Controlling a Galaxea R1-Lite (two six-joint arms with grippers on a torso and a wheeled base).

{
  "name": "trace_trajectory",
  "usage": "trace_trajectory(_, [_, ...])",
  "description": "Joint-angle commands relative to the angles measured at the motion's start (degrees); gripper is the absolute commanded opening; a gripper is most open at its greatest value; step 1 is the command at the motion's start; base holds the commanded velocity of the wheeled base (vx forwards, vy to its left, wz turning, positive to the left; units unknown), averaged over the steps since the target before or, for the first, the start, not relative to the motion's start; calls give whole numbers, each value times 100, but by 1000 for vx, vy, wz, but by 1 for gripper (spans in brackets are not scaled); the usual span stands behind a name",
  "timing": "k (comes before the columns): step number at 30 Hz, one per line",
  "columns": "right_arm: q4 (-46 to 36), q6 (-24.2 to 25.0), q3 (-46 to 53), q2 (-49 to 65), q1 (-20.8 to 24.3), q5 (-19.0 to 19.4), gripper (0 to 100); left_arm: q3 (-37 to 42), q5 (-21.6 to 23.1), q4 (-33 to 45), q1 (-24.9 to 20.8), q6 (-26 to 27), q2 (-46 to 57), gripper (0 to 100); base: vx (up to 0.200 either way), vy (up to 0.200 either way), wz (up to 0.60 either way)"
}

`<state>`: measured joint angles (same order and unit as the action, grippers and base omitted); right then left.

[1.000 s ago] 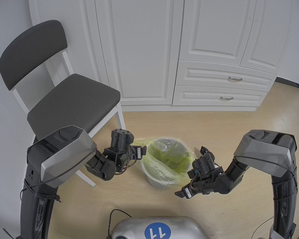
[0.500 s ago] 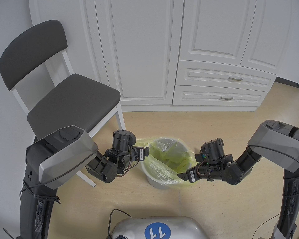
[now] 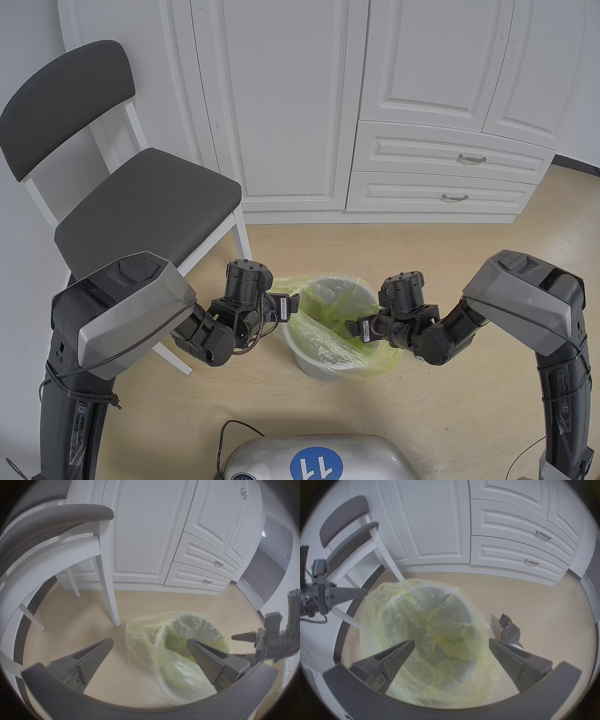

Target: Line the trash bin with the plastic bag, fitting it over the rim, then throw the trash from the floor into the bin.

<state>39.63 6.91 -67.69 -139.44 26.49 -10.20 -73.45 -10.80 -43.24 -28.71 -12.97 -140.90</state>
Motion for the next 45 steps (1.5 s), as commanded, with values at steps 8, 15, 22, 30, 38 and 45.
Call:
trace_trajectory(8, [53, 12, 292, -233, 708, -52, 100, -3, -1, 0, 32, -4, 27, 100, 0, 0, 0])
trace_trajectory(15, [53, 21, 582, -242, 1095, 18, 100, 32, -1, 0, -12, -4, 45, 100, 0, 0, 0])
trace_trajectory(22, [53, 214, 740, -119, 1236, 229, 100, 129, -1, 61, -126, 5, -25, 100, 0, 0, 0])
trace_trajectory(30, [27, 205, 1030, 470, 1157, 300, 100, 85, -1, 439, -91, 304, -315, 100, 0, 0, 0])
trace_trajectory(38, [-8, -94, 1083, 795, 682, 352, 100, 129, -1, 852, 129, 655, -351, 100, 0, 0, 0])
trace_trajectory(45, [-8, -278, 1013, 760, 304, 493, 100, 278, -1, 1160, 322, 822, -210, 100, 0, 0, 0])
